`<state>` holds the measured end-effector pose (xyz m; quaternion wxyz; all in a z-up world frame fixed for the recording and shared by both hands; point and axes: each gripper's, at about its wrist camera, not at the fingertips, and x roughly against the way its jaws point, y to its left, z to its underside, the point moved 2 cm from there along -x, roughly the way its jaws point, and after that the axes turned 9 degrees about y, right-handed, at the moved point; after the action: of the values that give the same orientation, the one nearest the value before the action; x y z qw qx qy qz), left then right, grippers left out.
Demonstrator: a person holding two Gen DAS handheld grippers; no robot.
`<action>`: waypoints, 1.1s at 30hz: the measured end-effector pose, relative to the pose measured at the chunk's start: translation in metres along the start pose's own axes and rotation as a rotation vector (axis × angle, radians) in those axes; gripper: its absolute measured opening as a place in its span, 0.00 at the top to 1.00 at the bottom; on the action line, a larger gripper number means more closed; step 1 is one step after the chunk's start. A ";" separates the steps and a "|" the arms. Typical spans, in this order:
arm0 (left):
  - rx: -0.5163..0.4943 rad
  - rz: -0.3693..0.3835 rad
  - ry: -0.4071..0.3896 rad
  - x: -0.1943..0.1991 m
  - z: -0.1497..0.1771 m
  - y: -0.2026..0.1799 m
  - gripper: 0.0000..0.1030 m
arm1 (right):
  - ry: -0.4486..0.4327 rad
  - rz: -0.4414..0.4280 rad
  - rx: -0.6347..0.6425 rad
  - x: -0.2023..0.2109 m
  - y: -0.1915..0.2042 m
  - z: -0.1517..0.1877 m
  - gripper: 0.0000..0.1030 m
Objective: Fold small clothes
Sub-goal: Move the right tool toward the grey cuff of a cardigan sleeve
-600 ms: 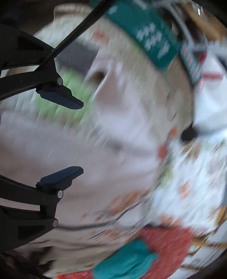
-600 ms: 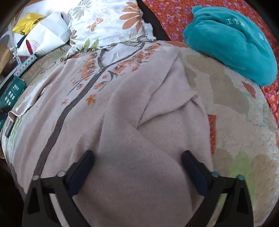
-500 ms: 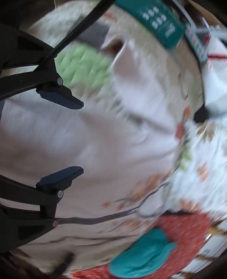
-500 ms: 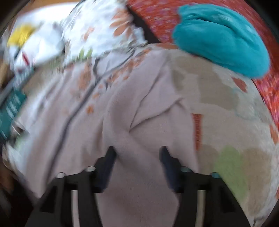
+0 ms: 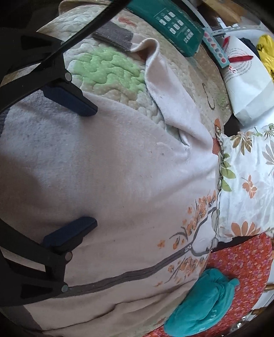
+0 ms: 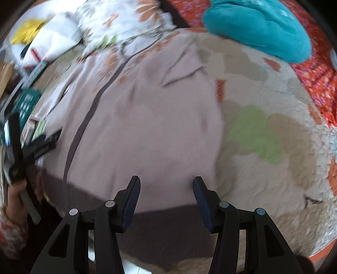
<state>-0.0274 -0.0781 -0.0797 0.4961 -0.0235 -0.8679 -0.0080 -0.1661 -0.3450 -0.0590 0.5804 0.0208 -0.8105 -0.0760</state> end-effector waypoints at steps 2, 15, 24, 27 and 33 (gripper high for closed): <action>0.009 -0.004 -0.010 -0.004 -0.002 -0.001 0.06 | 0.011 0.052 0.052 -0.003 0.012 0.002 0.42; -0.002 -0.022 -0.038 -0.006 0.004 -0.002 0.03 | -0.156 0.250 -0.115 0.081 -0.054 -0.040 0.96; 0.011 -0.018 -0.027 -0.004 0.005 -0.002 0.02 | -0.159 0.738 -0.393 0.147 -0.197 -0.067 0.94; 0.016 -0.018 -0.035 -0.005 0.004 -0.002 0.01 | -0.205 0.506 -0.536 0.166 -0.219 -0.045 0.83; 0.013 -0.031 -0.022 -0.006 0.008 -0.001 0.00 | -0.171 0.292 -0.652 0.134 -0.239 -0.011 0.64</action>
<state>-0.0314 -0.0791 -0.0890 0.4866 -0.0068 -0.8735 -0.0096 -0.2127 -0.5987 0.0352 0.4913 -0.2875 -0.7838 -0.2482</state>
